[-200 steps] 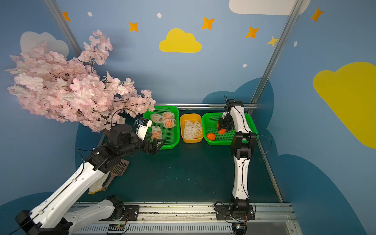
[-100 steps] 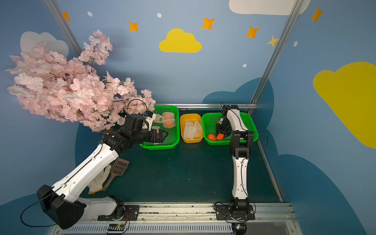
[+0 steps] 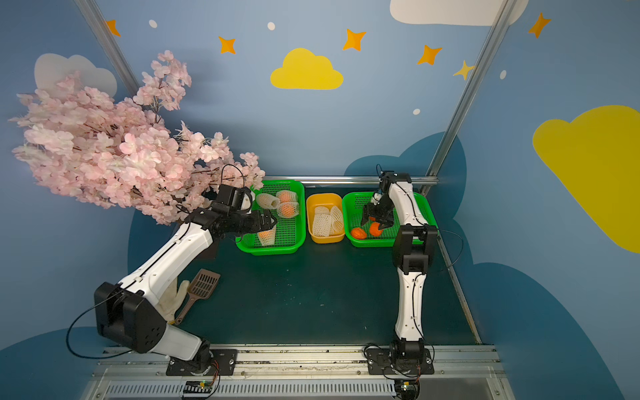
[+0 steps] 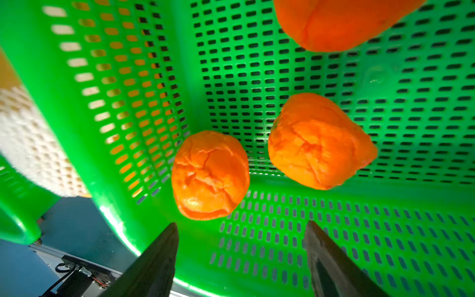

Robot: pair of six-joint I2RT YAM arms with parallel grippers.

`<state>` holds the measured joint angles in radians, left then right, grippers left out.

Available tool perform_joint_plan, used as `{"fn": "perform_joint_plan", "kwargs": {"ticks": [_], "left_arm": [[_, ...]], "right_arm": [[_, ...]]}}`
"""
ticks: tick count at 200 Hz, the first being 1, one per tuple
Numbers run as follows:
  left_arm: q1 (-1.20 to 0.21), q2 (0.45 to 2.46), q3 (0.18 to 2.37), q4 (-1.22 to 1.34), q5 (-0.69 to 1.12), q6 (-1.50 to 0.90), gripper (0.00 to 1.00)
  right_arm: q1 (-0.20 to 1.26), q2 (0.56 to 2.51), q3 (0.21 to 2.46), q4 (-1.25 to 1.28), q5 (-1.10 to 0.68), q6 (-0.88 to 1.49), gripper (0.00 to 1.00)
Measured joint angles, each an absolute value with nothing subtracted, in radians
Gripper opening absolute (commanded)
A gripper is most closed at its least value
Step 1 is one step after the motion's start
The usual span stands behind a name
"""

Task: Remove foam nets from oranges
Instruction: Place the orange in the basket, then pick up the orange from the basket.

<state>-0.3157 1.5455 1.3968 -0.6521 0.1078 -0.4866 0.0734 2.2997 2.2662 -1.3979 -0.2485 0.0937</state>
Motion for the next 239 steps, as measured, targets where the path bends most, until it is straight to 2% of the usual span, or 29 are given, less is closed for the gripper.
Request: {"fn": "perform_joint_plan", "kwargs": {"ticks": [48, 121, 199, 239], "left_arm": [[-0.302, 1.728, 1.507, -0.732, 0.054, -0.477, 0.99], [-0.290, 2.030, 1.787, -0.880, -0.030, -0.430, 0.98], [-0.255, 2.171, 1.890, -0.919, -0.045, -0.409, 0.96], [-0.249, 2.270, 1.982, -0.932, -0.044, -0.401, 0.94]], "right_arm": [[0.082, 2.131, 2.230, -1.390, -0.311, 0.094, 0.83], [0.239, 1.658, 1.800, -1.141, -0.488, 0.118, 0.86], [0.285, 1.400, 1.479, -0.954, -0.544, 0.204, 0.86], [0.285, 1.333, 1.427, -0.907, -0.545, 0.232, 0.86]]}}
